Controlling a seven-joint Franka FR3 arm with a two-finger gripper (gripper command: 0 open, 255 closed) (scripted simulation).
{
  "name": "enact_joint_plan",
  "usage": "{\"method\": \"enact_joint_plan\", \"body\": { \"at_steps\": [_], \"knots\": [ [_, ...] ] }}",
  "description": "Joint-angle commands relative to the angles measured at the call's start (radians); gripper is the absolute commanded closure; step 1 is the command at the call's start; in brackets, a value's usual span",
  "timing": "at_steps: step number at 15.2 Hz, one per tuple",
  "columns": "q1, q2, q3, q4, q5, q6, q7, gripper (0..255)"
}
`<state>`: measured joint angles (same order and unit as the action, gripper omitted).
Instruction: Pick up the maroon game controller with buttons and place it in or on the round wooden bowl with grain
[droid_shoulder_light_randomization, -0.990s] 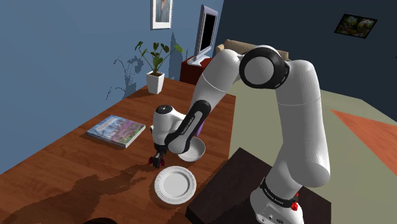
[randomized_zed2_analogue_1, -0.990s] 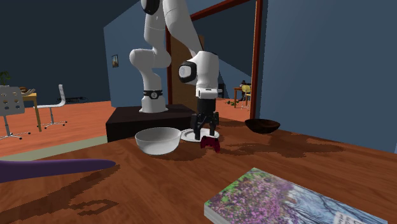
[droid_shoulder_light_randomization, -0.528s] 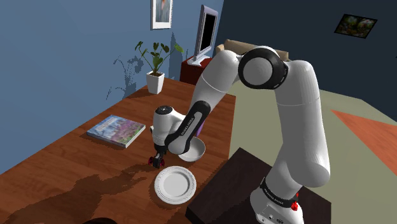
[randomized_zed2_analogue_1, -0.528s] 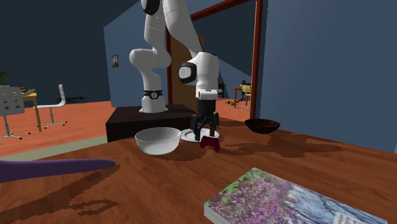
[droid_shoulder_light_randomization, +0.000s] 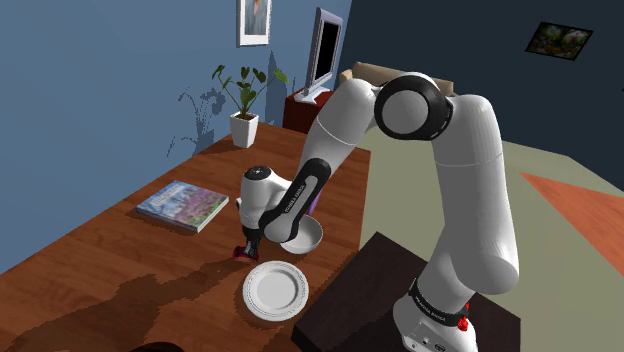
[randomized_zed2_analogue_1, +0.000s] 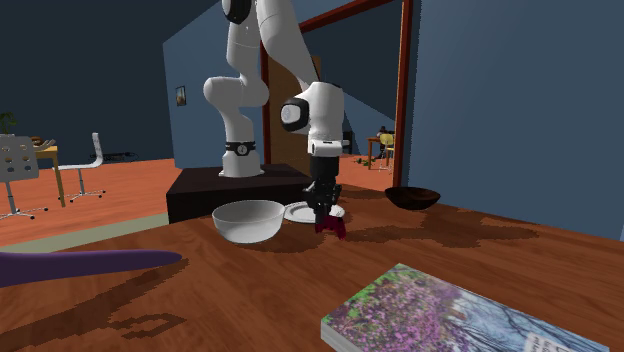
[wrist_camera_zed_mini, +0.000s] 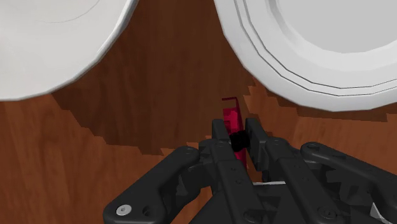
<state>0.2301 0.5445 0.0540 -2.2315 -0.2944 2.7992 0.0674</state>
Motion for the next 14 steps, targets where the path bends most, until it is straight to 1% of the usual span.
{"method": "enact_joint_plan", "body": {
  "at_steps": [1,3,14],
  "knots": [
    [0.0,0.0,0.0,0.0,0.0,0.0,0.0,255],
    [0.0,0.0,0.0,0.0,0.0,0.0,0.0,255],
    [-0.033,-0.146,0.044,-0.037,0.046,-0.11,-0.043,255]
  ]
}}
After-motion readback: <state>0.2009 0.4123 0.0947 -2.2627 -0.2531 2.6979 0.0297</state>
